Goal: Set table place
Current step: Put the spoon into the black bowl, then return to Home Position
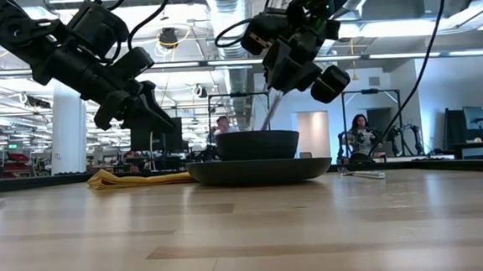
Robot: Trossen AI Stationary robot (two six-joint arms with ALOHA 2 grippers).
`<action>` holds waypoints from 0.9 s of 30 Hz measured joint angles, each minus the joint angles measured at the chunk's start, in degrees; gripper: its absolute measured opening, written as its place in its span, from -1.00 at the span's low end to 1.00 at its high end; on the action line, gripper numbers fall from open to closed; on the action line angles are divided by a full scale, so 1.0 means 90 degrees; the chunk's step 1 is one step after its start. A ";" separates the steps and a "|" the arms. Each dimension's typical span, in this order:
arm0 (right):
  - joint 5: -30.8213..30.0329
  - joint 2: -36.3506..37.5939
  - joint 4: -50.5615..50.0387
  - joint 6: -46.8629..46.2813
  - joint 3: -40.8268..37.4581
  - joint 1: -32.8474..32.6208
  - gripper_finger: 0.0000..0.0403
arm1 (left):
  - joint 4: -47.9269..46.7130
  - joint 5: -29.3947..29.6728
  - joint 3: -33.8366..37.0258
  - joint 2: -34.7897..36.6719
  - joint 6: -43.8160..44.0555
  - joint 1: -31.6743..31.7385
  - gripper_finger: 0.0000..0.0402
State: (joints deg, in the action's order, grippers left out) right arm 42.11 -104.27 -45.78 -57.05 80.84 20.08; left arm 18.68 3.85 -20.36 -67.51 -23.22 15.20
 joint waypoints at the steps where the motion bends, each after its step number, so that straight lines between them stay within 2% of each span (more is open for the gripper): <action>1: 0.0000 0.0000 0.0000 0.0004 0.0002 0.0000 -0.41 | 0.0000 -0.0001 0.0000 0.0000 0.0000 0.0000 -0.31; 11: -0.0019 0.0012 0.0002 0.0167 0.0002 0.0044 -0.26 | 0.0019 0.0008 0.0000 0.0000 -0.0007 -0.0001 -0.31; 15: -0.0551 0.0396 0.0020 0.0752 0.0010 0.0186 -0.25 | 0.0165 0.0428 0.0000 0.0012 0.0004 0.0000 -0.31; 18: -0.1736 0.0890 -0.0048 0.1354 0.0010 0.0242 -0.26 | 0.0192 0.1077 0.0000 0.0198 0.0110 0.0000 -0.31; 21: -0.3258 0.1488 -0.0069 0.2420 0.0010 0.0163 -0.28 | 0.0191 0.1647 0.0000 0.0601 0.0271 0.0003 -0.31; 27: -0.7186 0.2491 0.0430 0.4596 -0.0270 -0.0565 -0.26 | 0.0164 0.1745 0.0000 0.1772 0.0339 0.0290 -0.31</action>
State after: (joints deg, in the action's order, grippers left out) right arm -22.56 -81.85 -41.91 -15.69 78.41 14.99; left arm 20.15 19.55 -20.36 -51.55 -20.17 17.80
